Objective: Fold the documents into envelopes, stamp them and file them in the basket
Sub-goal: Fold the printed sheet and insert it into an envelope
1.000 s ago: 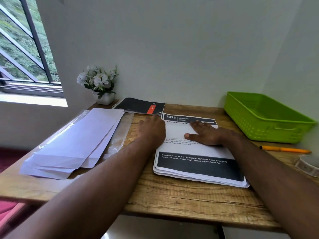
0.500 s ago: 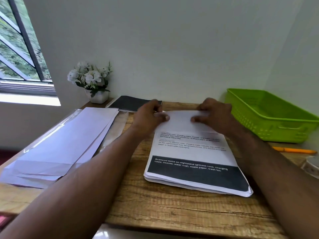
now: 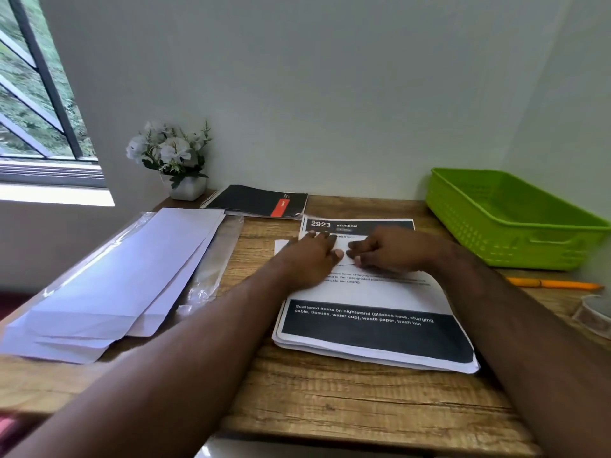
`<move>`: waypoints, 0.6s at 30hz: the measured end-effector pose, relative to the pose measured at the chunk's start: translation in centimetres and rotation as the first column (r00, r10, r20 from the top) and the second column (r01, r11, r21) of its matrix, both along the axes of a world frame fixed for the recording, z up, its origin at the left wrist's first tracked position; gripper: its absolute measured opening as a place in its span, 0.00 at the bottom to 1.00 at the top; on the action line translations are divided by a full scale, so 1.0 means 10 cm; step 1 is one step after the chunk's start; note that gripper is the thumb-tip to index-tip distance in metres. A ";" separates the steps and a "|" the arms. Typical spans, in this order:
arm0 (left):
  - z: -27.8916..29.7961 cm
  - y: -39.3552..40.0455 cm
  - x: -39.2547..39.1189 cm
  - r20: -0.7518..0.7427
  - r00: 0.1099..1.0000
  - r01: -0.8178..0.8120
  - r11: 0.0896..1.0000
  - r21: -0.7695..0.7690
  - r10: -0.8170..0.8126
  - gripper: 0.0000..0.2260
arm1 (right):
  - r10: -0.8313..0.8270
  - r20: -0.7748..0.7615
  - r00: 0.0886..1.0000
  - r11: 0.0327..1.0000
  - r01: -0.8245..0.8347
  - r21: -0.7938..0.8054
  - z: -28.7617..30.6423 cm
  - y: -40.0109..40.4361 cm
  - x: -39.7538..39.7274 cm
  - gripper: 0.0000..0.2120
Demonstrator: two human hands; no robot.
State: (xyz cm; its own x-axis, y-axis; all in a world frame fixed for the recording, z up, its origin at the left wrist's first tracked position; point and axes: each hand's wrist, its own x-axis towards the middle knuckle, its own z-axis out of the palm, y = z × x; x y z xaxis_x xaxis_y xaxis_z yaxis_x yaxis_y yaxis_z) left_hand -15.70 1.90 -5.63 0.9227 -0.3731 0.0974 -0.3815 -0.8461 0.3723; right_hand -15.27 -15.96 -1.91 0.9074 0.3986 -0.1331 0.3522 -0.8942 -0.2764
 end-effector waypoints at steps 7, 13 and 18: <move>-0.08 -0.03 0.06 -0.017 0.998 -0.050 0.971 0.235 0.055 0.24 | -0.264 0.091 0.960 0.960 0.253 0.116 0.07 0.30 -0.04 0.12; -0.04 -0.02 0.01 -0.008 1.000 -0.012 0.942 0.335 0.016 0.23 | -0.498 0.083 0.863 0.637 0.299 0.711 -0.06 0.89 -0.08 0.14; -0.04 -0.03 0.01 -0.014 1.000 -0.004 0.949 0.314 0.009 0.26 | -0.458 0.015 0.889 0.647 0.321 0.692 -0.25 0.78 -0.07 0.17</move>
